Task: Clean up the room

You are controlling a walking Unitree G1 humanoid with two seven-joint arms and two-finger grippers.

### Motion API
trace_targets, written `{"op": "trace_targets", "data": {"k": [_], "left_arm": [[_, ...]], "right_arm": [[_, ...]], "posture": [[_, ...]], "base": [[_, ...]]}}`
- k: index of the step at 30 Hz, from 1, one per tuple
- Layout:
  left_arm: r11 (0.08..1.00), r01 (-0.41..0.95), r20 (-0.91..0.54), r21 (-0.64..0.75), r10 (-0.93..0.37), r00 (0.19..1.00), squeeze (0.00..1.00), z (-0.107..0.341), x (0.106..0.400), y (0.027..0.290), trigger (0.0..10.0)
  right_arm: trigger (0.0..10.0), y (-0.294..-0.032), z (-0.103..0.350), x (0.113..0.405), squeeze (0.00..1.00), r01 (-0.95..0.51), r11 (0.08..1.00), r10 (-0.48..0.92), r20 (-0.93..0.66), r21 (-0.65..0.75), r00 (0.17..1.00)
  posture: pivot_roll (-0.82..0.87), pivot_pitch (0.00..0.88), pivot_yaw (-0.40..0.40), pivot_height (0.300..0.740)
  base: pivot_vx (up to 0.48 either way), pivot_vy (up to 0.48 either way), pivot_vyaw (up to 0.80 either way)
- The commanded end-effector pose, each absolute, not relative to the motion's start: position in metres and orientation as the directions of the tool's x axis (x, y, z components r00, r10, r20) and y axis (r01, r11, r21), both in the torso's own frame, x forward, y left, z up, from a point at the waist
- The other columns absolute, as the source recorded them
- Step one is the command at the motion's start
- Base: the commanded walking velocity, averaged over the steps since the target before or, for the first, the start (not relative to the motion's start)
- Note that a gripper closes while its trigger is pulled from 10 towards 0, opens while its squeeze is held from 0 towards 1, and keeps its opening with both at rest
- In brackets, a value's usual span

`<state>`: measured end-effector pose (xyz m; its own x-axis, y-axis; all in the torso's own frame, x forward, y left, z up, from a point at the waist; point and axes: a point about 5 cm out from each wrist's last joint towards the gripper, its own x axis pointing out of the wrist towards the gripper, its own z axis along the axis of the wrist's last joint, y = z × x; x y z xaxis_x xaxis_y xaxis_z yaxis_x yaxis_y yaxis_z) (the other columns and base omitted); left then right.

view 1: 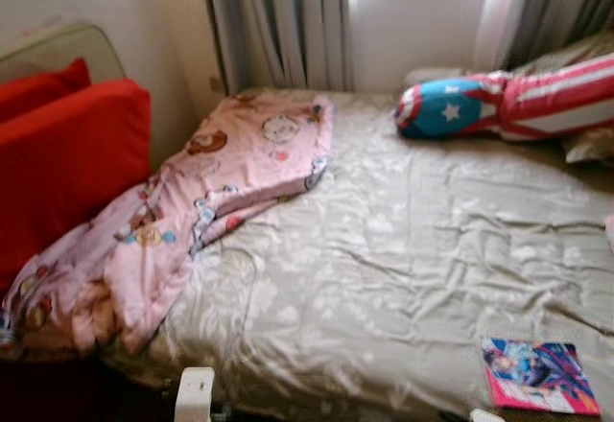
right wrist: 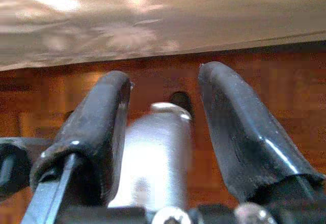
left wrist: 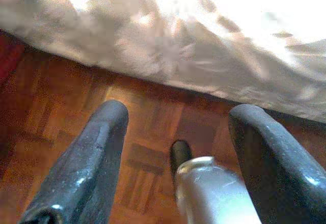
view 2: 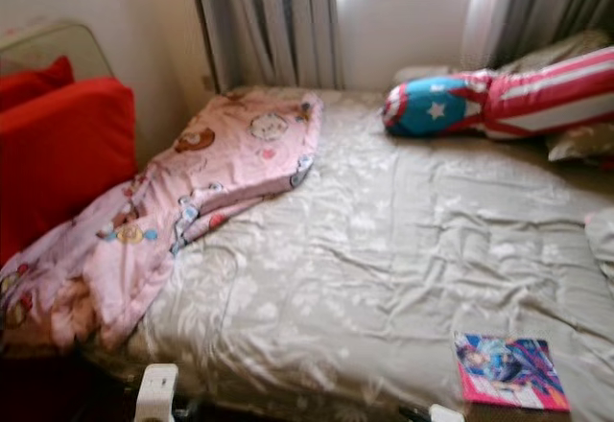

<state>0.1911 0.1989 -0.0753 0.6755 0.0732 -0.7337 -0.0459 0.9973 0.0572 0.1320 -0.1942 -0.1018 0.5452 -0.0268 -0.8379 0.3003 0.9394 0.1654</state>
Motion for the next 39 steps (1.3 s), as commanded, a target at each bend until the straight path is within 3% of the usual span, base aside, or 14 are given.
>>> {"op": "trace_targets", "data": {"k": [1,39], "left_arm": [[0.996,-0.054,-0.747,0.072,0.09,0.658,0.0,-0.0775,0.1849,0.2061,10.0],[0.995,-0.074,-0.75,0.067,0.099,0.654,0.0,-0.0781,0.1845,0.2047,10.0]], "right_arm": [[10.0,-0.1918,-0.1009,0.1357,0.0,0.291,0.941,-0.019,-0.834,0.171,0.552],[10.0,-0.1925,-0.1009,0.1357,0.0,0.287,0.943,-0.02,-0.835,0.167,0.55]], "posture": [[-0.01,0.0,0.023,0.74],[0.0,0.0,0.018,0.74]], "base": [[0.0,0.401,0.0],[0.0,0.405,0.0]]}}
